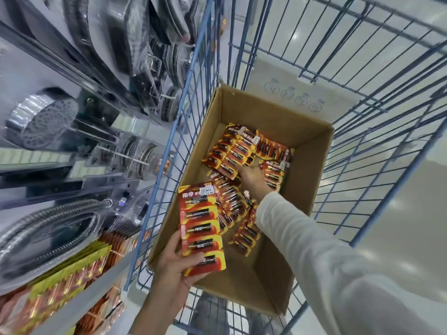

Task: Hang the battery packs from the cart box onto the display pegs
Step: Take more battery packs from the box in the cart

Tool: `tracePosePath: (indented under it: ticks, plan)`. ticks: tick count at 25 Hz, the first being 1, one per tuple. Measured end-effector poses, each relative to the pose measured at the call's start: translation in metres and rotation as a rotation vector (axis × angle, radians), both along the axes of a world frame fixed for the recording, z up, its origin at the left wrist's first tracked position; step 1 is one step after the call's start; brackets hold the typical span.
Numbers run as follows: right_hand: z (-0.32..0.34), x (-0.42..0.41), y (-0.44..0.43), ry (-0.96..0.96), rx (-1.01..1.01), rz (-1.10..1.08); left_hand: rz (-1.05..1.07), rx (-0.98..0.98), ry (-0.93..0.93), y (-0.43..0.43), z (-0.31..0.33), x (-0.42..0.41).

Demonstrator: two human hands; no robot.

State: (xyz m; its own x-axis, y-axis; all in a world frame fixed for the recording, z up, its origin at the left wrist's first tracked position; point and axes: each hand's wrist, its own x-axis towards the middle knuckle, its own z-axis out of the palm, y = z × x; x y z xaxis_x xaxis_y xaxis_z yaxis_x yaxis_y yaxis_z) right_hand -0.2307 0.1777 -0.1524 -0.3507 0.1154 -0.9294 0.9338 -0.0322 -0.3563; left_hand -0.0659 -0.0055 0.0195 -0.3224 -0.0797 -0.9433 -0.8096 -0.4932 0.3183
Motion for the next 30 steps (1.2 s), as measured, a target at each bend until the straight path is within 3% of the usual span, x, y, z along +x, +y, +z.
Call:
tracePosePath:
  ticks: [6,10,16,21,25,30]
  plan:
    - [-0.053,-0.017,-0.023,0.03,0.021,-0.282,-0.02,-0.029,0.052,-0.014,-0.001,0.016]
    - [-0.047,0.001,-0.017,-0.019,-0.133,-0.331,-0.054,-0.027,0.063,-0.021,-0.004,0.017]
    - [0.052,0.075,0.021,-0.007,-0.143,-0.241,-0.133,-0.021,0.147,-0.023,0.016,0.02]
    - [0.154,0.13,0.048,0.156,-0.251,-0.263,-0.14,-0.027,0.269,-0.01,0.062,0.029]
    - [0.238,0.149,0.058,0.282,-0.372,-0.149,-0.007,-0.06,0.395,0.009,0.113,0.052]
    - [0.325,0.168,0.062,0.412,-0.537,0.115,0.33,-0.113,0.506,0.04,0.169,0.105]
